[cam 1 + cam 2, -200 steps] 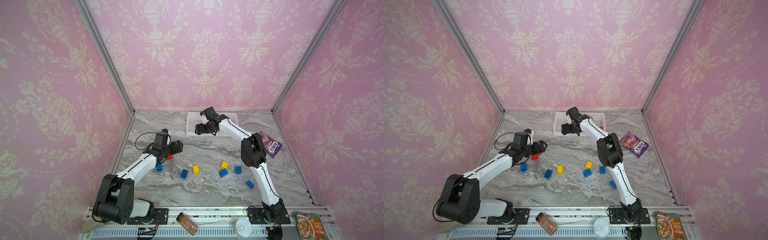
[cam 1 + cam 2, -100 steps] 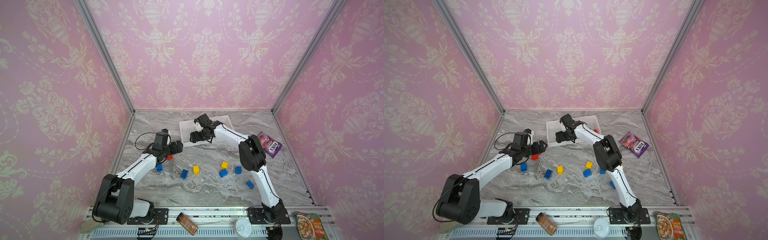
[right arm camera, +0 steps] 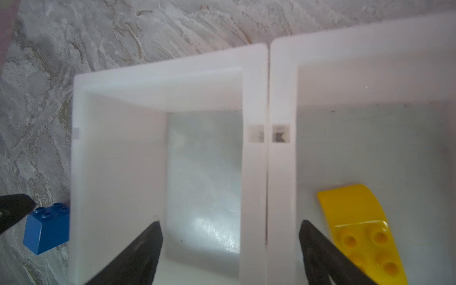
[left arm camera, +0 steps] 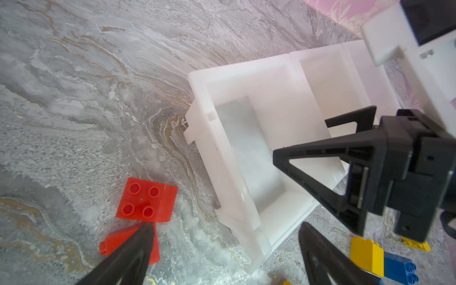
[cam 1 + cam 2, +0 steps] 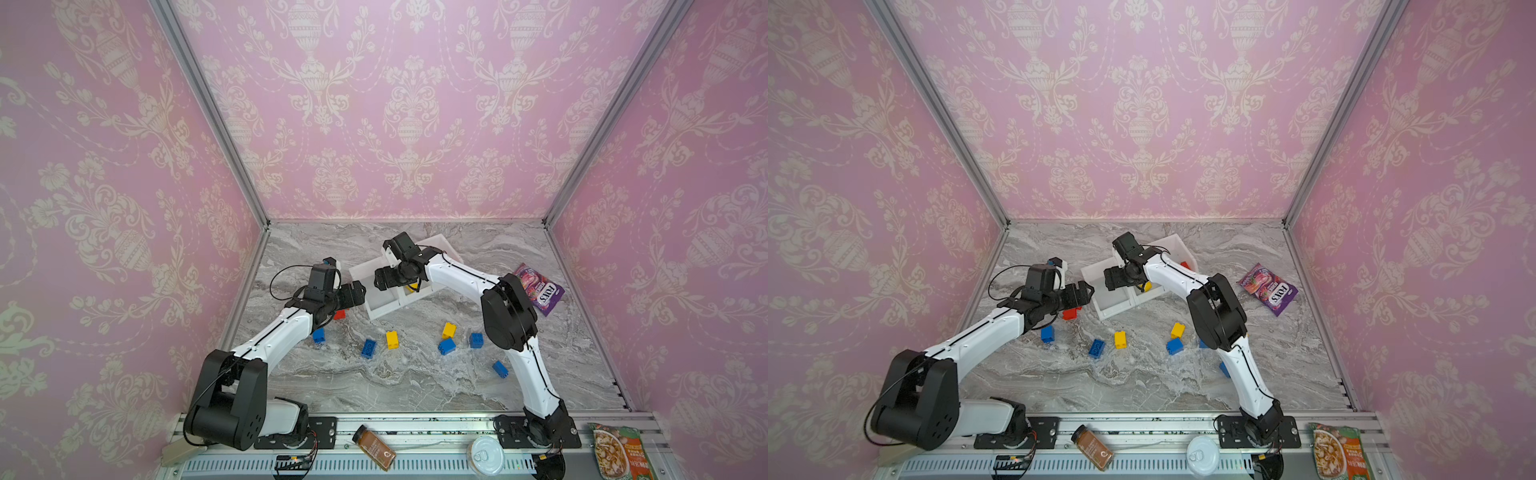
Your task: Sort the legos into containers by color
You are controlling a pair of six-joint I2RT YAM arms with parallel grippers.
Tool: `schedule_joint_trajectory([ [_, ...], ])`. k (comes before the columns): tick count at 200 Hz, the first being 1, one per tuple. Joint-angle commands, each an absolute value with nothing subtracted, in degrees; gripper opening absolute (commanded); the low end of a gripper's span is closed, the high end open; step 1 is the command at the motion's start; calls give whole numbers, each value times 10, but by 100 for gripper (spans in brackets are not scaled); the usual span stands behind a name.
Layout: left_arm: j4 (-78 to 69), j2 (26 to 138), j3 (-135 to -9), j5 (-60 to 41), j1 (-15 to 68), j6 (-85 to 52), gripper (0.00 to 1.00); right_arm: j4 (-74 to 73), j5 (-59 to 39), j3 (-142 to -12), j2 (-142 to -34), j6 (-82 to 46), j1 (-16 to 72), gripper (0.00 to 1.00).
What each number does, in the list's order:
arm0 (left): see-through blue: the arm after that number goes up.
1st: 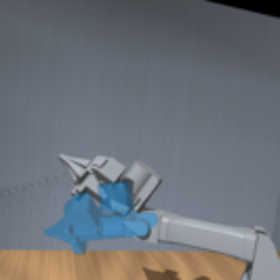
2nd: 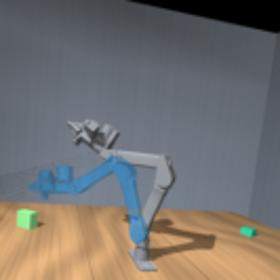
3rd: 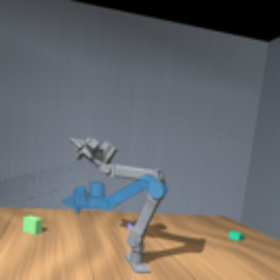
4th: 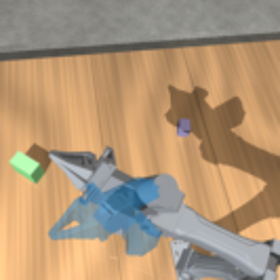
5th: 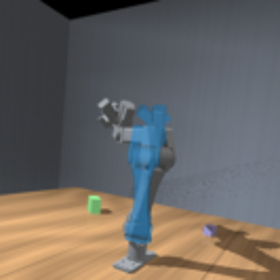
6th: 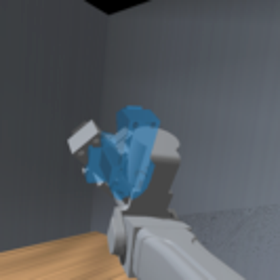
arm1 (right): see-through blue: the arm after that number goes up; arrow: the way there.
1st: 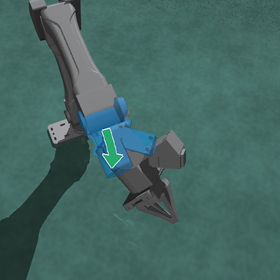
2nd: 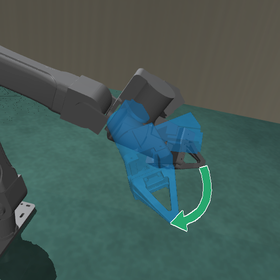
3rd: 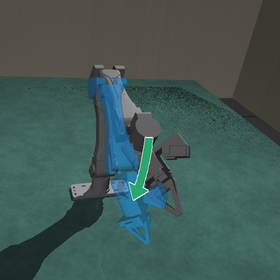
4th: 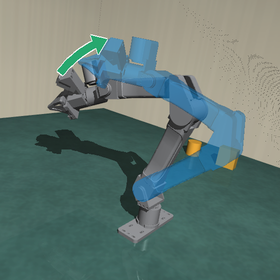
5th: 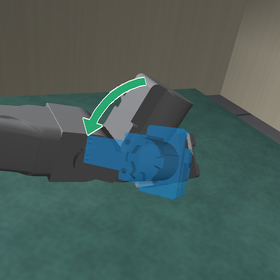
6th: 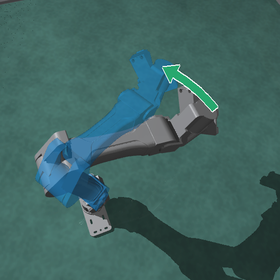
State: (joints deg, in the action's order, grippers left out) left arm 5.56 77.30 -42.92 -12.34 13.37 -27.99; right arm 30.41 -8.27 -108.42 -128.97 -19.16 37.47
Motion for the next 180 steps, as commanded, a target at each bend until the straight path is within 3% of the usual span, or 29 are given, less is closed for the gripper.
schedule_joint_trajectory([
  [1, 69, 750, -424, -117, 139, -282, 94, 322, -59, -1097, -1240, -188, 374, 88],
  [44, 67, 772, -415, -119, 160, -293, 86, 317, -54, -1033, -1163, -194, 381, 88],
  [117, 41, 874, -494, -113, 181, -332, 56, 284, -25, -842, -968, -224, 381, 87],
  [180, 32, 966, -586, -78, 180, -314, 34, 281, -18, -761, -883, -247, 381, 86],
])
